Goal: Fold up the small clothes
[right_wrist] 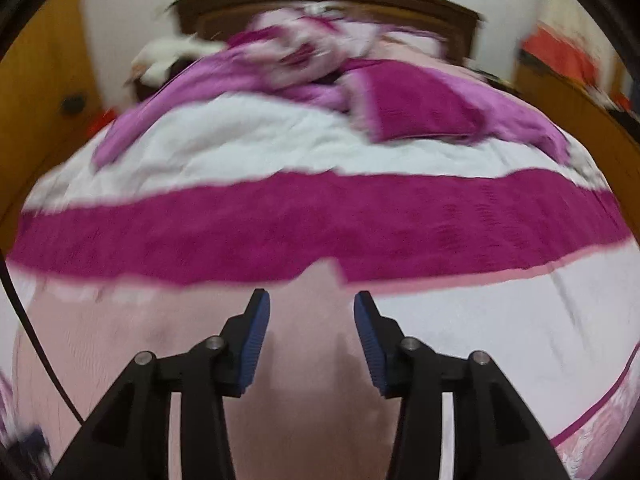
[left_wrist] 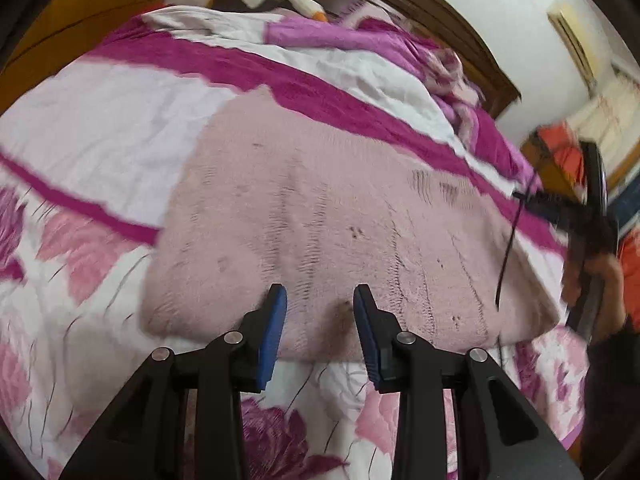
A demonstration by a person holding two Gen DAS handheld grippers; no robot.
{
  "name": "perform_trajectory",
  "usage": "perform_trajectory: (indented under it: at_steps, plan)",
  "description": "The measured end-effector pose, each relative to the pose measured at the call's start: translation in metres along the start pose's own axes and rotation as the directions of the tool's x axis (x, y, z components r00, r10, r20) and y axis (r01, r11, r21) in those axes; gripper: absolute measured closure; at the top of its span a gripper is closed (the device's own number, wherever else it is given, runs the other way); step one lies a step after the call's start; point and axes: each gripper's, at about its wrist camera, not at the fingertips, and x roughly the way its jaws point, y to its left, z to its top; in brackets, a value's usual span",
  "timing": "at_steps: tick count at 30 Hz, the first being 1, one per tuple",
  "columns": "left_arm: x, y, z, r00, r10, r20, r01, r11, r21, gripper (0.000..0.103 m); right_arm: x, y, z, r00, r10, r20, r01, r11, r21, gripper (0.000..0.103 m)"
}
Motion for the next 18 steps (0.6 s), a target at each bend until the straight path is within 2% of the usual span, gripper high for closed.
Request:
perform_trajectory:
  at_steps: [1, 3, 4, 8, 9, 11, 13, 15, 16, 18]
  plan:
    - [-0.009, 0.008, -0.003, 1.0, -0.001, 0.009, 0.001, 0.999, -0.039, 0.088, -0.004, 0.013, -0.006, 1.0, 0.011, -0.014, -0.011, 0.999, -0.03, 0.057]
    - [-0.023, 0.019, -0.012, 0.998, -0.057, 0.015, 0.058, 0.995, -0.077, 0.076, -0.008, 0.042, -0.013, 0.998, 0.043, -0.05, -0.047, 0.996, -0.082, 0.056]
    - [-0.034, 0.026, -0.017, 0.994, -0.111, 0.022, 0.113, 0.989, -0.095, 0.068, -0.01, 0.064, -0.017, 0.995, 0.065, -0.072, -0.072, 0.991, -0.11, 0.053]
    - [-0.061, 0.053, -0.033, 0.978, -0.197, 0.071, 0.205, 0.968, -0.147, 0.058, -0.03, 0.14, -0.033, 0.984, 0.118, -0.135, -0.146, 0.964, -0.224, 0.036]
    - [-0.062, 0.06, -0.034, 0.974, -0.212, 0.075, 0.223, 0.958, -0.179, 0.057, -0.035, 0.152, -0.036, 0.982, 0.124, -0.143, -0.157, 0.957, -0.243, 0.034]
    - [-0.057, 0.079, -0.037, 0.959, -0.268, 0.093, 0.284, 0.914, -0.29, 0.056, -0.051, 0.186, -0.042, 0.981, 0.123, -0.153, -0.164, 0.941, -0.296, 0.033]
    - [-0.039, 0.097, -0.036, 0.955, -0.283, 0.089, 0.295, 0.874, -0.386, 0.057, -0.062, 0.206, -0.046, 0.981, 0.117, -0.156, -0.163, 0.93, -0.33, 0.031]
    - [-0.02, 0.106, -0.034, 0.963, -0.261, 0.064, 0.262, 0.858, -0.442, 0.072, -0.075, 0.224, -0.047, 0.978, 0.123, -0.169, -0.176, 0.922, -0.345, 0.028]
    - [-0.014, 0.108, -0.031, 0.966, -0.246, 0.082, 0.256, 0.855, -0.452, 0.079, -0.08, 0.23, -0.047, 0.977, 0.128, -0.171, -0.181, 0.922, -0.344, 0.028]
    - [-0.005, 0.106, -0.026, 0.966, -0.237, 0.104, 0.258, 0.843, -0.472, 0.08, -0.088, 0.239, -0.048, 0.977, 0.131, -0.167, -0.182, 0.922, -0.341, 0.027]
